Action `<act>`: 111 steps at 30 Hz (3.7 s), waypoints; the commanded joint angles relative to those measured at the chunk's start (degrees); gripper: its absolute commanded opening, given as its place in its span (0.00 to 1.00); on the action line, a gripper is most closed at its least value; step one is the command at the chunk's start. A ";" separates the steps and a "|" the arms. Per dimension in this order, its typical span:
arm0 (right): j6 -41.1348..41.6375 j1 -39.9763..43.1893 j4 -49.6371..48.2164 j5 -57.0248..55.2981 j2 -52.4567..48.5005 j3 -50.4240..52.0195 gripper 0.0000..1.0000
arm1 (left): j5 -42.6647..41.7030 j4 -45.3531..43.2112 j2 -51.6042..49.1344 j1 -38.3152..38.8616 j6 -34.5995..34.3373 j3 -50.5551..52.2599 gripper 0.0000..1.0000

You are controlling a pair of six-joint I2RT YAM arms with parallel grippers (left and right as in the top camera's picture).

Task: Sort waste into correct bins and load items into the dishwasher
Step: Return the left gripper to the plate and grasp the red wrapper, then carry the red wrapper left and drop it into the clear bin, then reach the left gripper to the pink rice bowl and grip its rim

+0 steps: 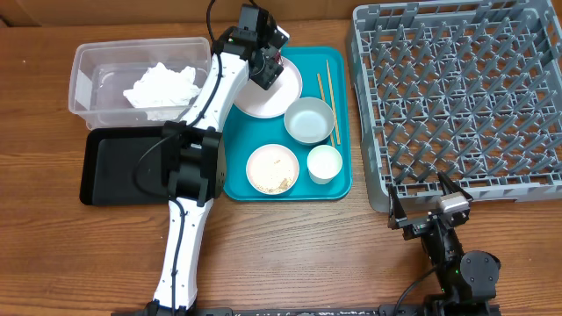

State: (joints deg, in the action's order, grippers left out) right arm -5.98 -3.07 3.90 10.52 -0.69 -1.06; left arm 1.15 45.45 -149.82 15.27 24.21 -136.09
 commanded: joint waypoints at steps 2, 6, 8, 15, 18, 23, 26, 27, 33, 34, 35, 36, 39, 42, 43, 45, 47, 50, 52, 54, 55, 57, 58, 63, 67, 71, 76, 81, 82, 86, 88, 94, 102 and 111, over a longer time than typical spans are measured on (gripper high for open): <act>0.39 0.15 -0.33 0.24 0.52 0.61 1.00 | -0.59 1.49 -0.79 0.13 0.68 -0.33 0.72; 0.39 0.15 -0.33 0.24 0.52 0.61 1.00 | -0.98 2.45 -0.79 0.13 0.66 0.07 0.59; 0.37 0.15 -0.33 0.24 0.52 0.61 1.00 | -0.98 2.75 -0.79 0.26 0.66 0.09 0.51; 0.37 0.15 -0.33 0.24 0.52 0.61 1.00 | -1.01 2.73 -0.81 0.28 0.66 0.11 0.48; 0.39 0.15 -0.33 0.24 0.52 0.61 1.00 | -1.18 2.27 -0.81 0.28 0.66 1.25 0.48; 0.37 0.15 -0.33 0.24 0.52 0.61 1.00 | -1.36 2.36 -0.81 0.48 0.28 3.10 0.04; 0.39 0.15 -0.33 0.24 0.52 0.61 1.00 | -1.40 3.17 -0.35 0.50 -4.61 3.06 0.04; 0.39 0.15 -0.33 0.24 0.52 0.61 1.00 | -1.38 3.67 0.13 0.50 -5.88 2.89 0.04; 0.39 0.15 -0.33 0.24 0.52 0.61 1.00 | -2.45 11.80 6.75 0.46 -15.74 -2.01 0.04; 0.39 0.15 -0.33 0.24 0.52 0.61 1.00 | -2.47 14.21 8.68 0.44 -17.11 -3.37 0.04; 0.39 0.15 -0.33 0.24 0.52 0.61 1.00 | -2.45 16.76 10.73 0.39 -18.36 -4.74 0.04; 0.39 0.15 -0.33 0.24 0.52 0.61 1.00 | -2.01 19.28 12.90 0.33 -19.28 -6.01 0.04; 0.37 0.15 -0.33 0.24 0.52 0.61 1.00 | 0.00 25.18 19.50 -0.50 -21.49 -8.50 0.04; 0.39 0.15 -0.33 0.24 0.52 0.61 1.00 | 4.44 27.54 24.35 -2.34 -24.20 -8.50 0.04; 0.39 0.15 -0.33 0.24 0.52 0.61 1.00 | 6.14 28.15 25.16 -3.26 -25.22 -8.50 0.04; 0.37 0.15 -0.31 0.24 0.52 0.61 1.00 | 7.65 29.59 25.49 -5.68 -27.41 -8.50 0.04; 0.37 0.15 -0.33 0.24 0.52 0.61 1.00 | 7.61 30.91 24.92 -8.20 -30.12 -7.67 0.04; 0.37 0.15 -0.33 0.24 0.52 0.61 1.00 | 7.74 31.52 23.89 -11.91 -35.43 -4.33 0.04; 0.39 0.15 -0.33 0.24 0.52 0.61 1.00 | 7.85 30.42 22.86 -14.36 -39.17 -1.27 0.04; 0.37 0.15 -0.33 0.24 0.52 0.61 1.00 | 7.80 28.81 21.70 -16.09 -41.66 1.53 0.05; 0.37 0.15 -0.33 0.24 0.52 0.61 1.00 | 7.80 28.04 20.96 -16.90 -43.15 2.95 0.06; 0.37 0.15 -0.33 0.24 0.52 0.61 1.00 | 7.13 27.41 19.30 -17.68 -44.13 4.26 0.12; 0.39 0.15 -0.33 0.24 0.52 0.61 1.00 | 6.38 27.04 18.49 -17.92 -43.39 4.44 0.21; 0.39 0.15 -0.33 0.24 0.52 0.61 1.00 | 2.75 24.98 16.20 -17.86 -36.98 4.44 0.67; 0.39 0.15 -0.33 0.24 0.52 0.61 1.00 | 1.49 24.35 16.74 -17.86 -35.39 3.78 0.76; 0.39 0.15 -0.33 0.24 0.52 0.61 1.00 | -6.84 25.35 18.71 -17.59 -29.79 2.29 0.74; 0.39 0.15 -0.33 0.24 0.52 0.61 1.00 | -11.28 28.04 25.38 -15.52 -25.14 1.95 0.75; 0.37 0.15 -0.33 0.24 0.52 0.61 1.00 | -11.15 31.71 33.48 -11.45 -22.40 1.95 0.79; 0.37 0.15 -0.33 0.24 0.52 0.61 1.00 | -11.13 32.48 34.97 -10.43 -22.40 1.95 0.80; 0.39 0.15 -0.33 0.24 0.52 0.61 1.00 | -10.86 35.21 39.30 -5.53 -22.43 1.95 0.87; 0.39 0.15 -0.33 0.24 0.52 0.61 1.00 | -9.84 36.15 40.15 -3.21 -22.45 1.95 0.94; 0.39 0.15 -0.33 0.24 0.52 0.61 1.00 | -8.22 38.05 39.41 2.56 -22.47 2.05 0.98; 0.37 0.15 -0.33 0.24 0.52 0.61 1.00 | -7.19 37.75 35.98 7.32 -22.43 2.05 0.98; 0.37 0.15 -0.33 0.24 0.52 0.61 1.00 | -5.68 35.69 32.20 8.24 -22.43 2.08 1.00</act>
State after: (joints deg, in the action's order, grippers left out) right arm -5.98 -3.09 3.92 10.52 -0.69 -1.06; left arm -5.48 81.84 -115.94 23.27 0.67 -134.13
